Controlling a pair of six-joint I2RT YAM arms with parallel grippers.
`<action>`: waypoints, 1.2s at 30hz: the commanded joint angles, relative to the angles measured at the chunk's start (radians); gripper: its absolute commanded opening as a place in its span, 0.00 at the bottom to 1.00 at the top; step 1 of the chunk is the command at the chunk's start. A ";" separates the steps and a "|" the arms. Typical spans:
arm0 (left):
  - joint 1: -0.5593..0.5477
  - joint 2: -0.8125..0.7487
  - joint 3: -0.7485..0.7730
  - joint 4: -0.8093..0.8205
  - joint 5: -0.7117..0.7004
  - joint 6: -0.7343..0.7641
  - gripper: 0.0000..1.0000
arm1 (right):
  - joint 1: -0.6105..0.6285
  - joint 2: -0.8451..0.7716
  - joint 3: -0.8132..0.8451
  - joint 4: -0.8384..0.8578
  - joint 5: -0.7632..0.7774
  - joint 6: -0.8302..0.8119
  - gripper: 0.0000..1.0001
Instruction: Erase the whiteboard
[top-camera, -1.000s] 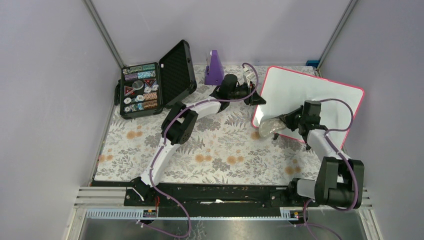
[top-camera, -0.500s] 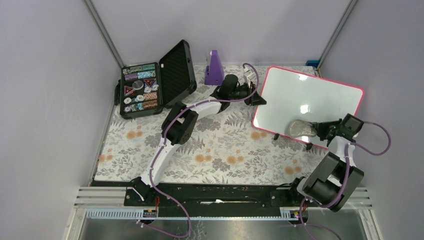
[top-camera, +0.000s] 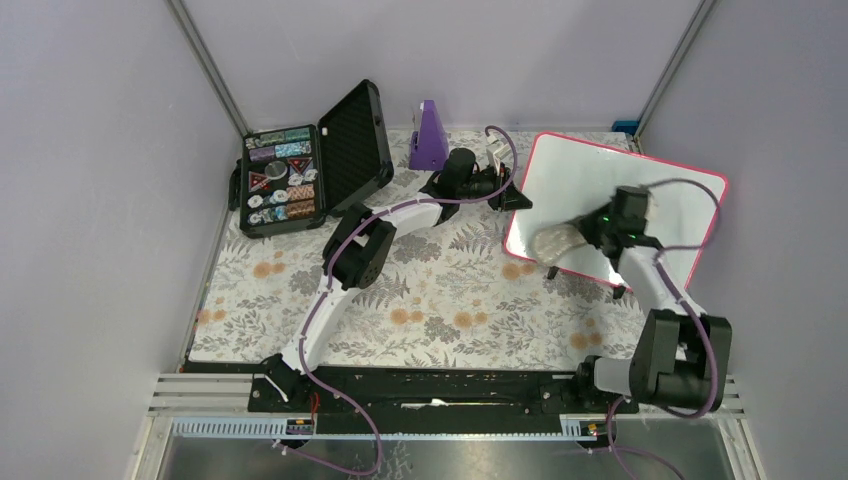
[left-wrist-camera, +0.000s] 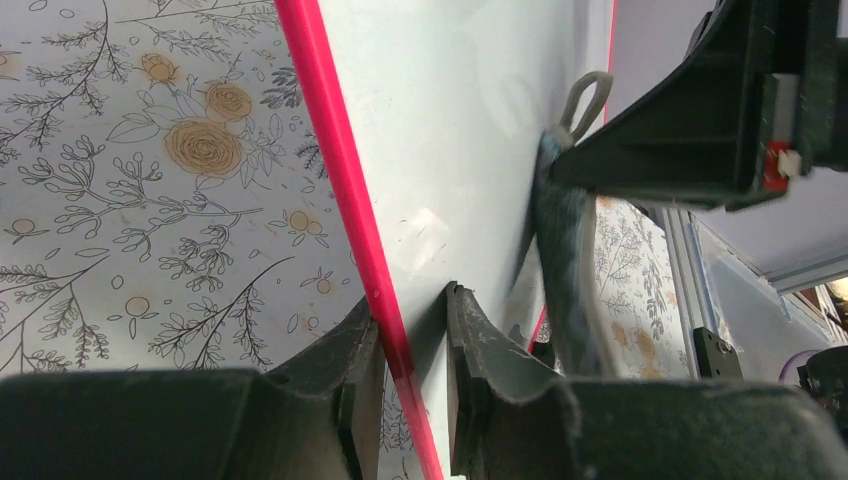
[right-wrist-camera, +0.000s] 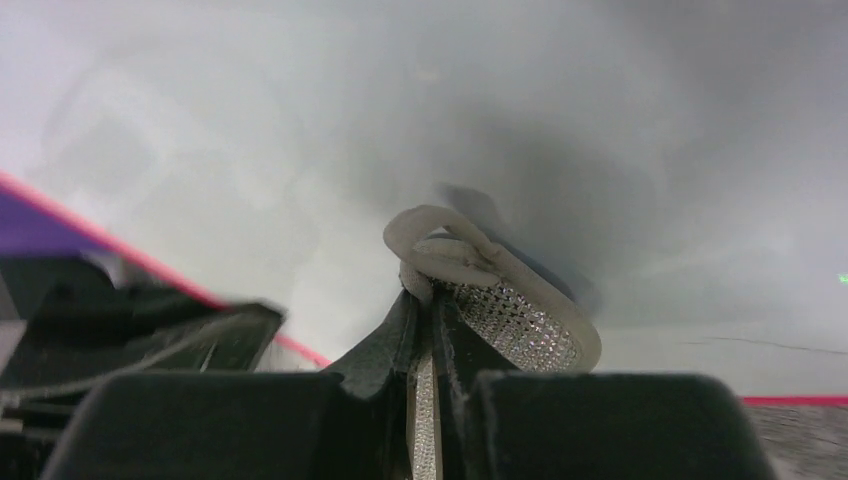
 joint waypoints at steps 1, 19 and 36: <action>-0.024 -0.025 0.011 -0.008 -0.054 0.145 0.00 | 0.235 0.115 0.143 0.024 0.140 -0.041 0.00; -0.024 -0.043 0.005 -0.062 -0.081 0.199 0.00 | -0.173 0.089 0.051 -0.078 0.192 -0.117 0.00; -0.028 -0.034 0.026 -0.087 -0.085 0.212 0.00 | -0.245 -0.015 -0.025 -0.007 0.028 -0.113 0.00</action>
